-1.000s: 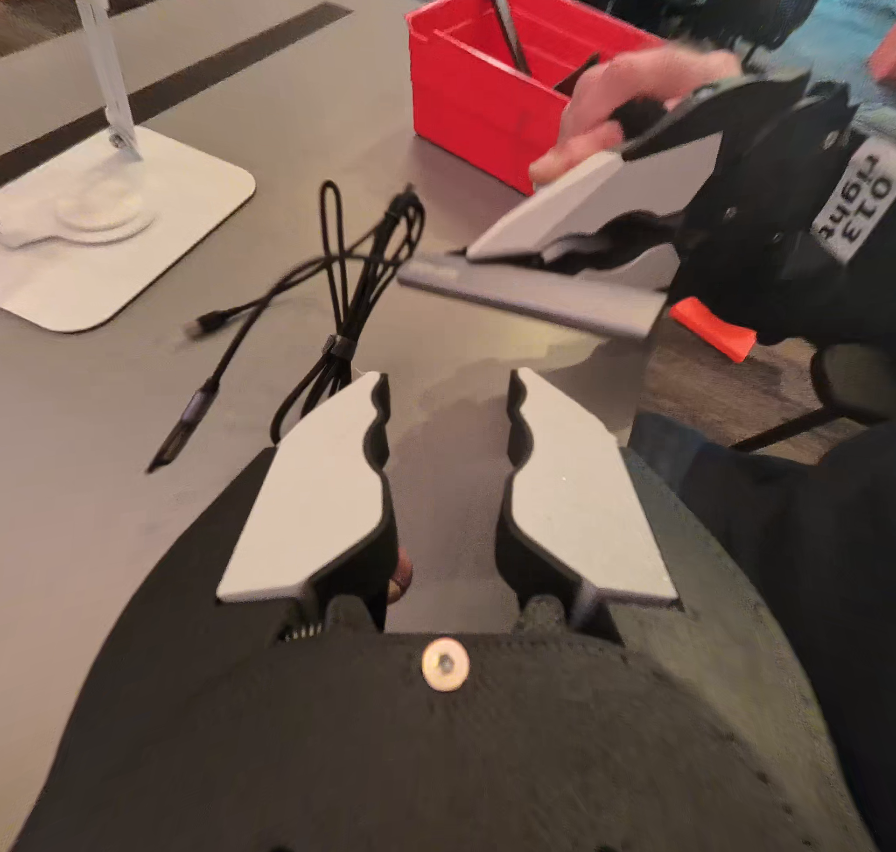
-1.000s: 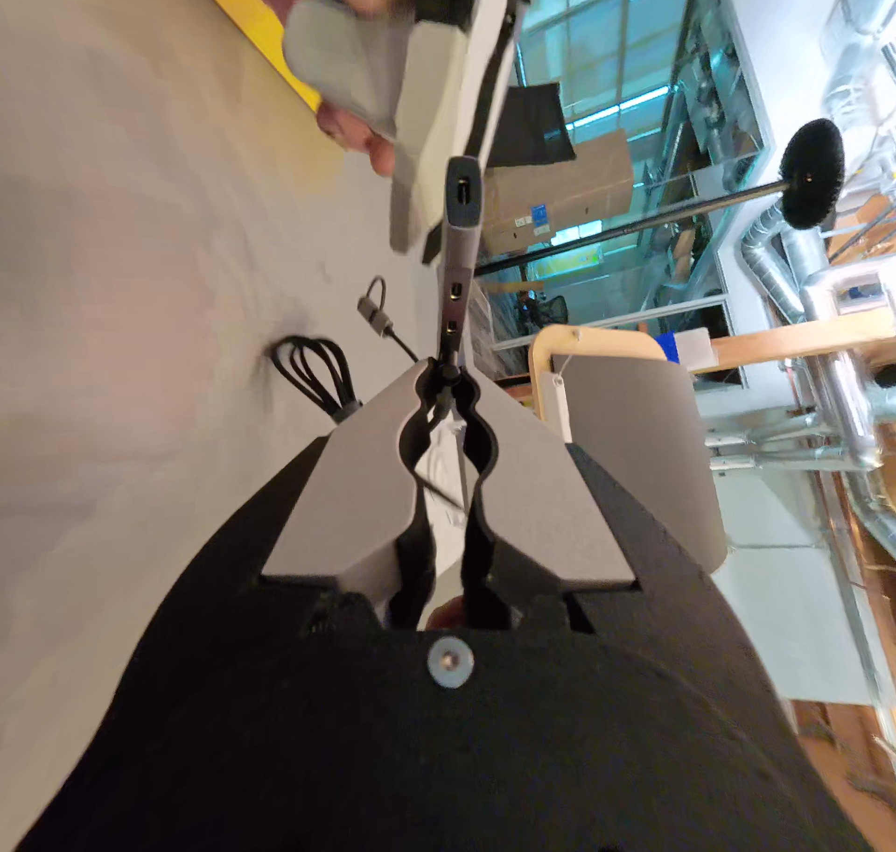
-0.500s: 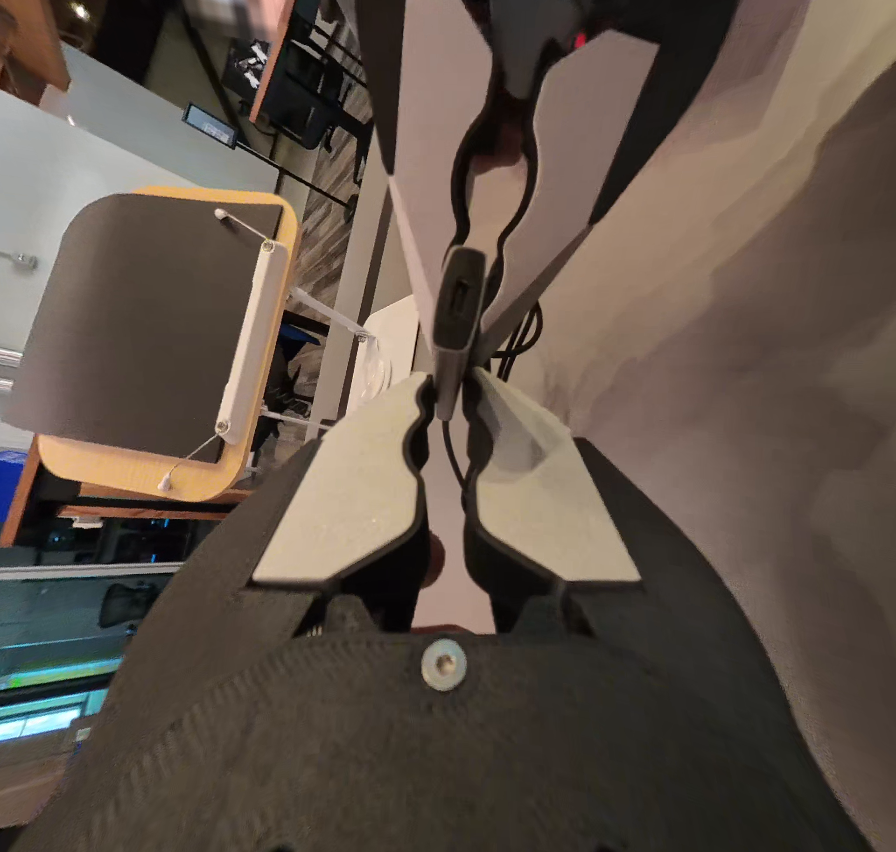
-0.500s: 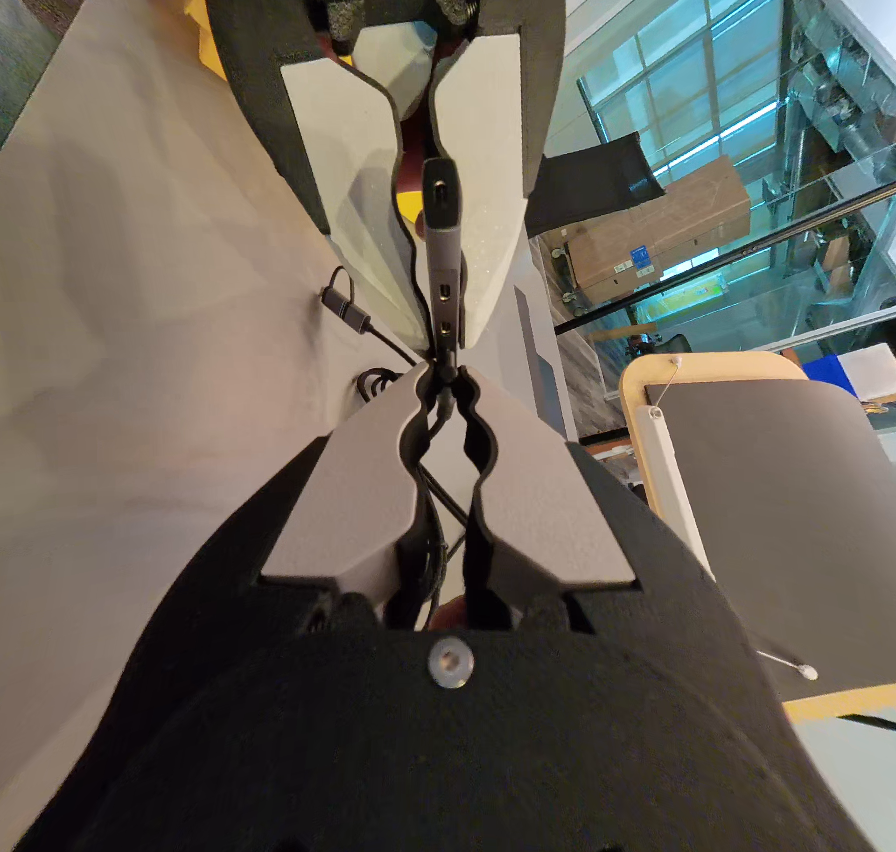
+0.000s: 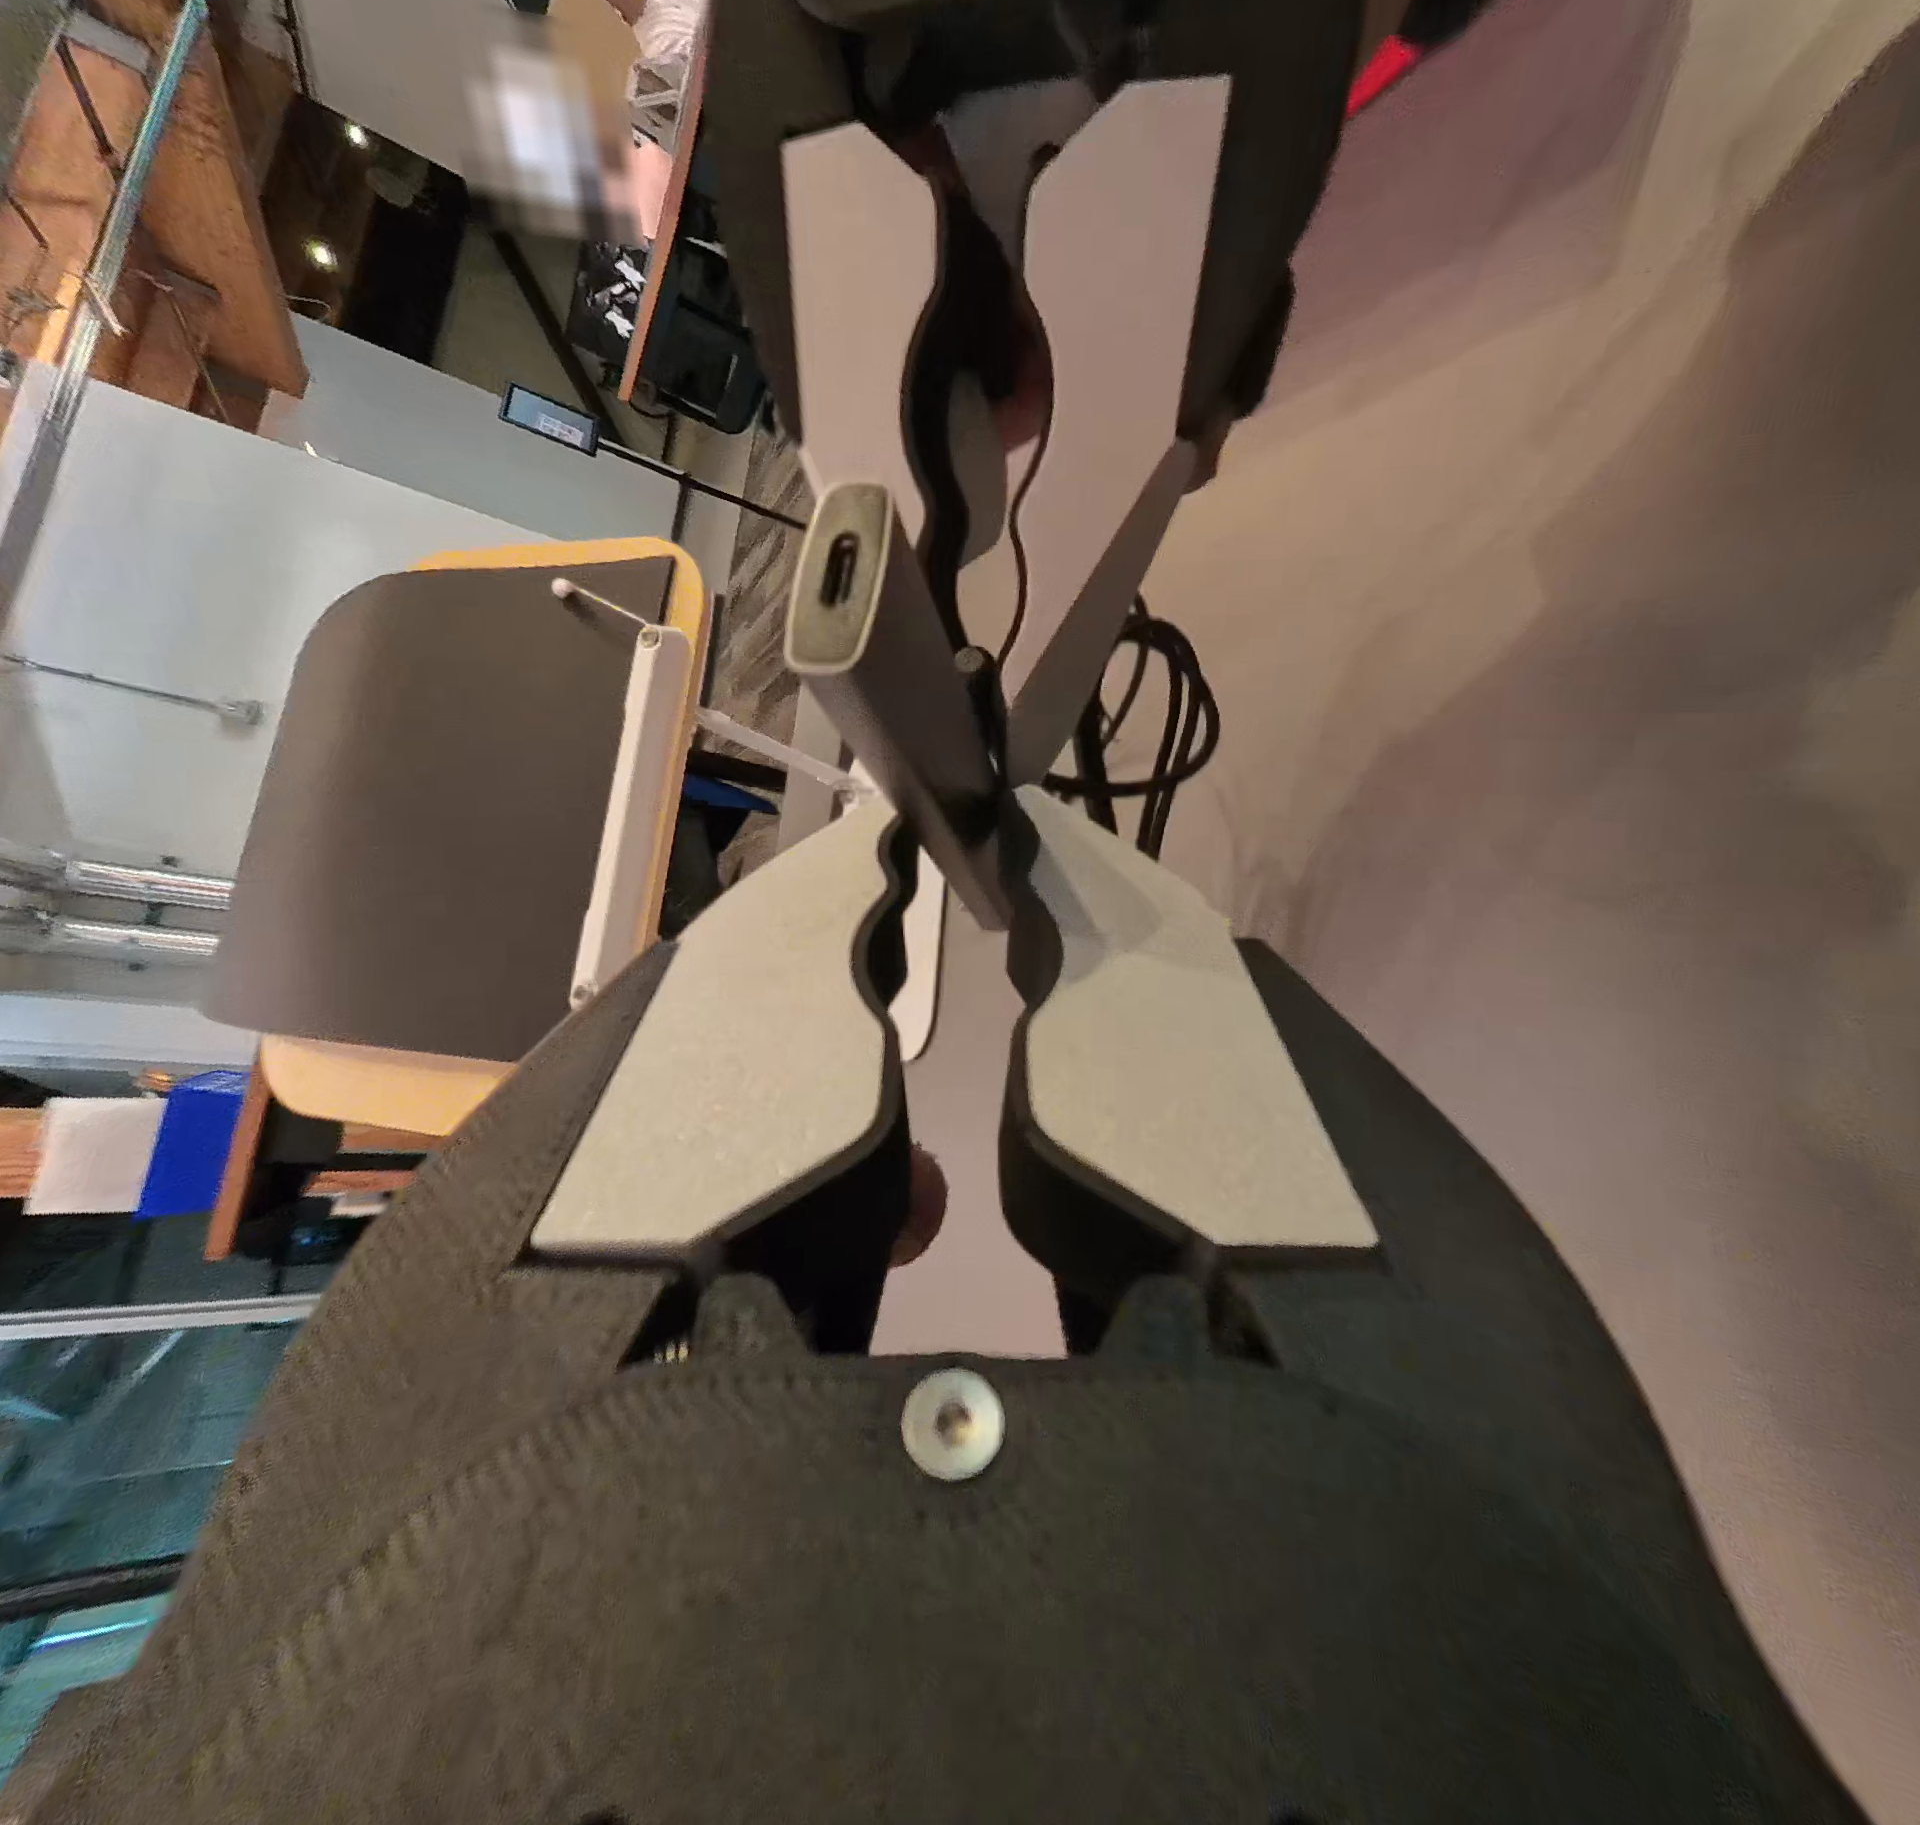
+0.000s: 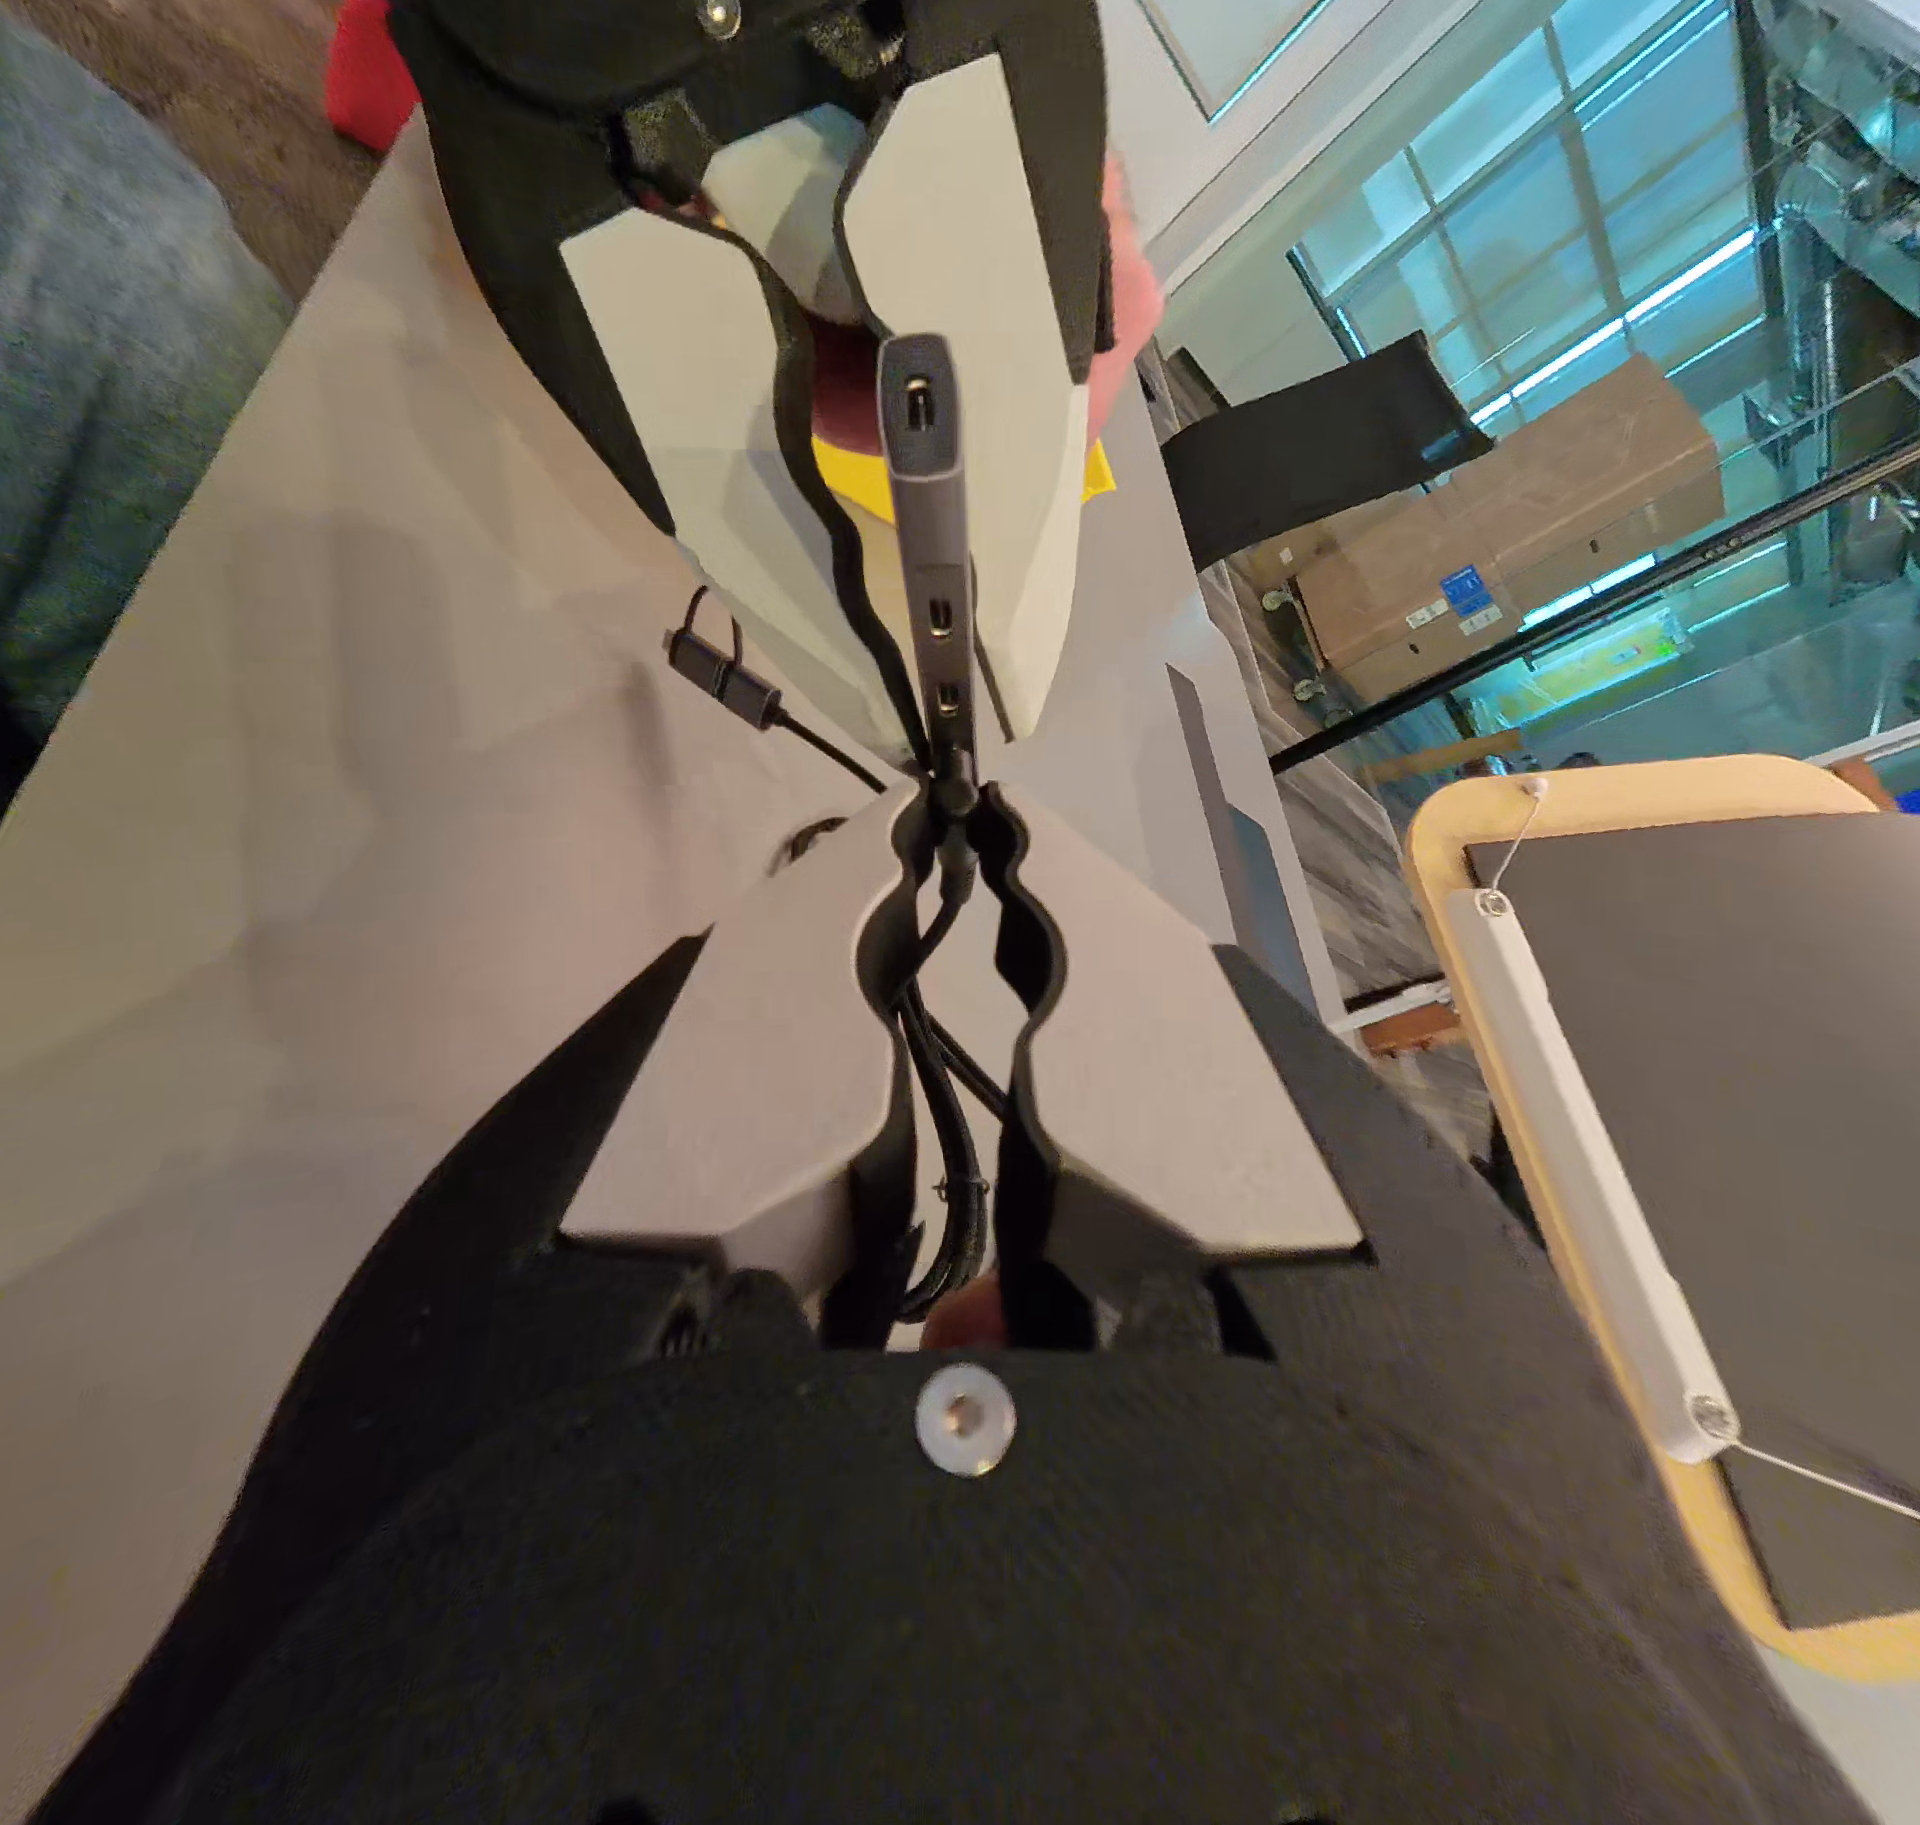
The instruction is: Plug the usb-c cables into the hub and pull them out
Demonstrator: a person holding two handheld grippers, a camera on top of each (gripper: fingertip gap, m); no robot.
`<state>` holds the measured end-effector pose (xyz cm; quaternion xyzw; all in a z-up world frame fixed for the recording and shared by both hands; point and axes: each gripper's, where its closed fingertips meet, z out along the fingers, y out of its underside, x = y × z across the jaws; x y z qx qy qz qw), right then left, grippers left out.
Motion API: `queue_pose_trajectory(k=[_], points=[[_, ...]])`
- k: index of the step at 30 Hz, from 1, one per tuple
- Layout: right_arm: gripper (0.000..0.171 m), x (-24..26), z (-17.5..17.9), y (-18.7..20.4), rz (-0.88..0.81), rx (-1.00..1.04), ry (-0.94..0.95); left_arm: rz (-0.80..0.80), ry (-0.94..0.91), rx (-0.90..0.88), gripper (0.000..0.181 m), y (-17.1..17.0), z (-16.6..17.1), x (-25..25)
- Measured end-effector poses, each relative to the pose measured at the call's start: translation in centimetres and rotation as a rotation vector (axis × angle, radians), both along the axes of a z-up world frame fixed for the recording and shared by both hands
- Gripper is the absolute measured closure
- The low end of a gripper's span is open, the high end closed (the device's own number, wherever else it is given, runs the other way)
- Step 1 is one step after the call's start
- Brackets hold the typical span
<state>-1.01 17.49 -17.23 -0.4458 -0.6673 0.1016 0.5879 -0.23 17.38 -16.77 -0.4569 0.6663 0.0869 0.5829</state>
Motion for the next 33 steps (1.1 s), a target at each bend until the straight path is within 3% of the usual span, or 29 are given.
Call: queue_pose_trajectory(k=[6, 18, 23, 26, 33], points=[[0.166, -0.1, -0.3, 0.6, -0.099, 0.141, -0.140, 0.061, 0.048, -0.003, 0.172, 0.5, -0.7, -0.4], [0.167, 0.3, 1.1, -0.5, -0.040, 0.128, -0.068, 0.081, 0.010, -0.084, 0.172, 0.3, -0.4, -0.8], [0.166, 0.2, 1.4, -1.0, 0.004, 0.082, -0.039, 0.084, 0.012, 0.017, 0.162, 0.7, 0.0, -0.4], [0.167, 0.2, 1.1, -0.9, -0.010, 0.103, -0.077, 0.093, 0.017, 0.000, 0.170, 0.7, -0.6, -0.3], [0.167, 0.3, 1.2, -0.9, -0.028, 0.135, -0.076, 0.114, 0.010, -0.032, 0.172, 0.8, -0.6, -0.2]])
